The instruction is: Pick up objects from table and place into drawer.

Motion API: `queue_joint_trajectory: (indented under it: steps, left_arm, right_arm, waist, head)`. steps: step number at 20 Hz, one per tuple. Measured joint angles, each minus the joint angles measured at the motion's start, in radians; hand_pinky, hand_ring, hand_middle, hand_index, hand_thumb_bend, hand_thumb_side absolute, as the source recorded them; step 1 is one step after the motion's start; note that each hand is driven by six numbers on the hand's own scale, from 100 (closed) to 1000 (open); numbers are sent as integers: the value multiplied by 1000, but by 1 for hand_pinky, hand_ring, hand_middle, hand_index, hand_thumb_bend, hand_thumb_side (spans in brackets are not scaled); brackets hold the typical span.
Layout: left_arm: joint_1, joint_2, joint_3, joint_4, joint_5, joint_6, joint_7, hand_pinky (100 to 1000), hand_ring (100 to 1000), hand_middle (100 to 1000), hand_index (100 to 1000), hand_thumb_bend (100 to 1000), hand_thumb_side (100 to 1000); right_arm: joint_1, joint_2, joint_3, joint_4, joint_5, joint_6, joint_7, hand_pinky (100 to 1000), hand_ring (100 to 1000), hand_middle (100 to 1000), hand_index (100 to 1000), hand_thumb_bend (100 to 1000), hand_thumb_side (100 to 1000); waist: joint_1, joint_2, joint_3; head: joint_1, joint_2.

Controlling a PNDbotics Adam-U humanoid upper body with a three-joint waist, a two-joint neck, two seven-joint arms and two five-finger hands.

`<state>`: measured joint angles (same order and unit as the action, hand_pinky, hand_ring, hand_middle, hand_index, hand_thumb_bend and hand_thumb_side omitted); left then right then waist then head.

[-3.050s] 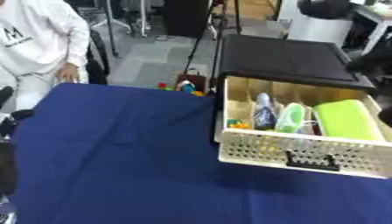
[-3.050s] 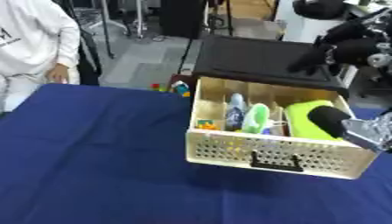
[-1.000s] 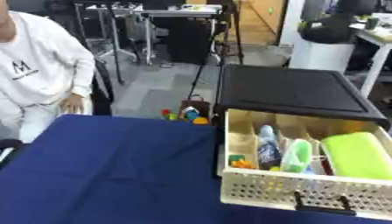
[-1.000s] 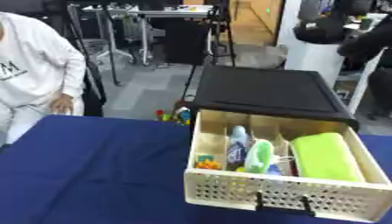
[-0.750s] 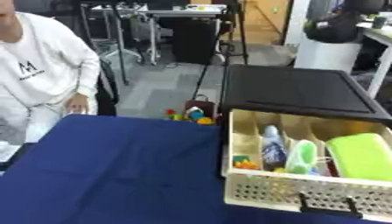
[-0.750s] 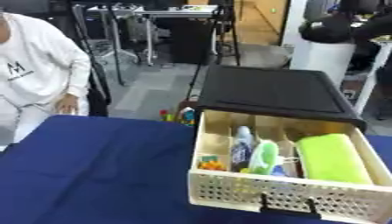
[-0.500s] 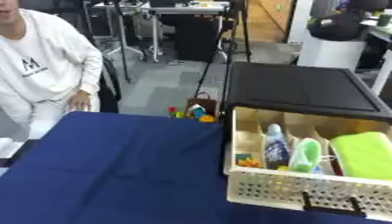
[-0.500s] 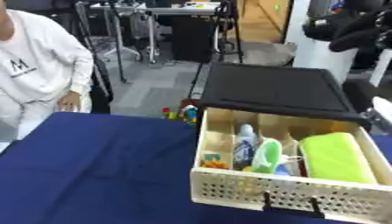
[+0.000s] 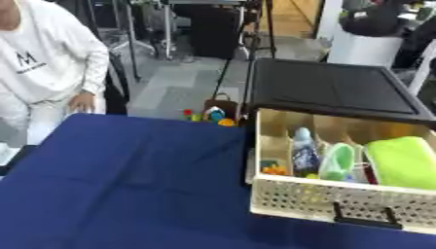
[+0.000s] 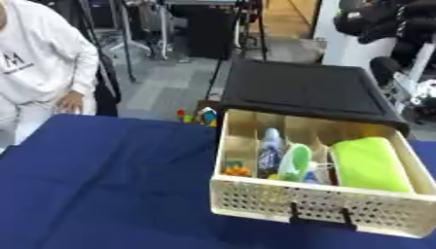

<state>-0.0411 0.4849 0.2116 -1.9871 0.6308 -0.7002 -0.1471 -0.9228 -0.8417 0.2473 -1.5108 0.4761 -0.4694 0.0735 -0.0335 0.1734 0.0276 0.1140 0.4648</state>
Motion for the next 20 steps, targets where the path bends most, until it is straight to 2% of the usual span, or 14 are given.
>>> queue_joint_trajectory:
  steps: [7, 14, 17, 20]
  left_arm:
    - [5, -33, -3, 0, -21, 40, 5, 620, 843, 843, 861, 327, 1000]
    - [5, -55, -5, 0, -33, 65, 9, 616, 841, 842, 860, 322, 1000]
    - [5, -58, -5, 0, -34, 71, 10, 609, 839, 842, 860, 318, 1000]
    - [7, -64, -6, 0, -37, 78, 10, 606, 838, 842, 860, 320, 1000]
  right_arm:
    - [-86, 87, 16, 122, -65, -71, 71, 675, 735, 697, 782, 100, 1000]
    - [-117, 144, 28, 200, -111, -105, 154, 661, 694, 658, 756, 100, 1000]
    - [-118, 157, 31, 224, -135, -106, 189, 616, 601, 579, 713, 100, 1000]
    - [-118, 159, 31, 224, -163, -105, 209, 593, 541, 540, 692, 100, 1000]
  waist:
    - [-5, 0, 24]
    - [-5, 3, 58]
    - [-4, 2, 64]
    - [-4, -1, 65]
  head:
    - [-25, 21]
    - [-46, 37]
    - [-51, 45]
    - [-50, 54]
